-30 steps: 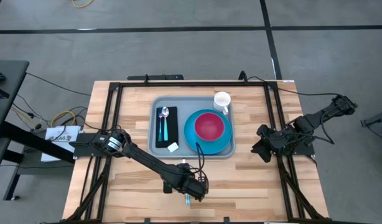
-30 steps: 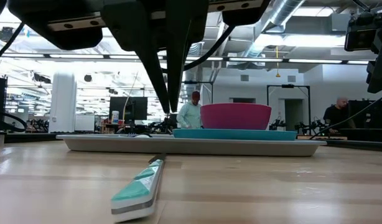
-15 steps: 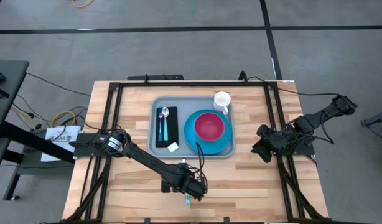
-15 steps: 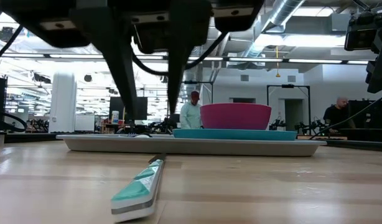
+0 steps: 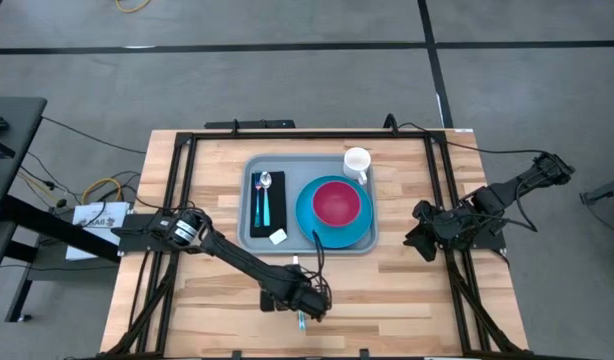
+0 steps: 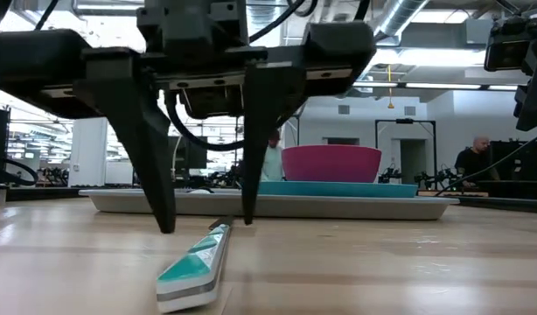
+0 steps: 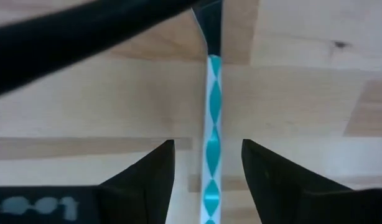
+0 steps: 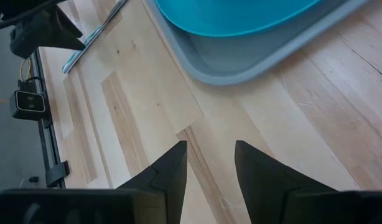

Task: Set up tray
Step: Put the light blue knife on the black napkin to the right side of the light blue spoon

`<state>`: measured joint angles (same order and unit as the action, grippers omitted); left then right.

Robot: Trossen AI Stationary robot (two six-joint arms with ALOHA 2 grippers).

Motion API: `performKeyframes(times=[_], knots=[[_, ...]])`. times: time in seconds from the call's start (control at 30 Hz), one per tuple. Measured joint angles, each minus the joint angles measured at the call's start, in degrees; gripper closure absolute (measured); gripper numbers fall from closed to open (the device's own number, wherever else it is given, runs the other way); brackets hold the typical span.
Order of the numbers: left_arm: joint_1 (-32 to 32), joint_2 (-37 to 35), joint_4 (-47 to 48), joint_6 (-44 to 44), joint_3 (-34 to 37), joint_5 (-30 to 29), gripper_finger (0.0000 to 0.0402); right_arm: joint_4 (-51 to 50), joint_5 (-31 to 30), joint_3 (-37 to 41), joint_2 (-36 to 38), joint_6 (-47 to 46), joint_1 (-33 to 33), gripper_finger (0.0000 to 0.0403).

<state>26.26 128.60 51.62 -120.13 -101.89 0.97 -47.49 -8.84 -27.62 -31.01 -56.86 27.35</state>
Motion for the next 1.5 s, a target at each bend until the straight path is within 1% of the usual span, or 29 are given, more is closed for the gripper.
performKeyframes(times=[0.13, 0.23, 0.33, 0.43, 0.57, 0.83, 0.9, 1.0, 1.1, 1.17, 1.3, 1.5], knots=[[0.00, 1.71, -3.54, -0.05, 0.18, 0.38, 0.0228, -0.02, -0.04, 0.00, 0.00, 0.00, -0.02, 0.0276], [-0.17, 3.47, -5.47, 0.34, -0.01, 1.90, 0.0228, -0.02, -0.07, 0.00, -0.01, 0.01, -0.01, 0.0276], [-0.31, 4.70, -5.20, 0.19, -0.94, 4.30, 0.0232, -0.02, -0.07, 0.00, 0.00, -0.02, -0.01, 0.0276], [-0.26, 5.00, -3.78, 0.58, -1.66, 4.38, 0.0243, -0.02, -0.09, 0.00, -0.01, -0.01, -0.02, 0.0276], [-0.17, 5.20, -1.84, 1.59, -2.35, 4.35, 0.0275, -0.03, -0.15, 0.00, 0.01, -0.01, -0.02, 0.0276], [0.00, 5.20, -0.95, 2.86, -2.31, 3.47, 0.0369, -0.04, -0.20, 0.00, -0.01, -0.02, -0.02, 0.0276], [0.10, 5.18, -0.95, 2.86, -2.31, 3.38, 0.0385, -0.04, -0.20, 0.00, 0.01, -0.02, -0.01, 0.0276], [0.41, 5.18, -0.95, 2.84, -2.31, 2.85, 0.0385, -0.04, -0.20, 0.00, -0.01, 0.00, -0.02, 0.0276], [0.67, 5.18, -0.83, 2.84, -2.35, 3.25, 0.0375, -0.03, -0.20, 0.00, 0.00, 0.34, -0.01, 0.0276], [1.01, 5.30, 0.27, 3.23, -3.39, 3.36, 0.0374, -0.03, -0.20, 0.00, 0.00, 0.37, -0.02, 0.0276], [2.23, 5.89, 4.97, 3.58, -7.77, 0.94, 0.0387, -0.02, -0.22, 0.00, 0.01, 0.98, -0.02, 0.0276], [4.23, 5.98, 12.08, 1.40, -14.94, -0.96, 0.0387, -0.02, -0.22, 0.00, -0.01, 1.55, -0.02, 0.0276]])
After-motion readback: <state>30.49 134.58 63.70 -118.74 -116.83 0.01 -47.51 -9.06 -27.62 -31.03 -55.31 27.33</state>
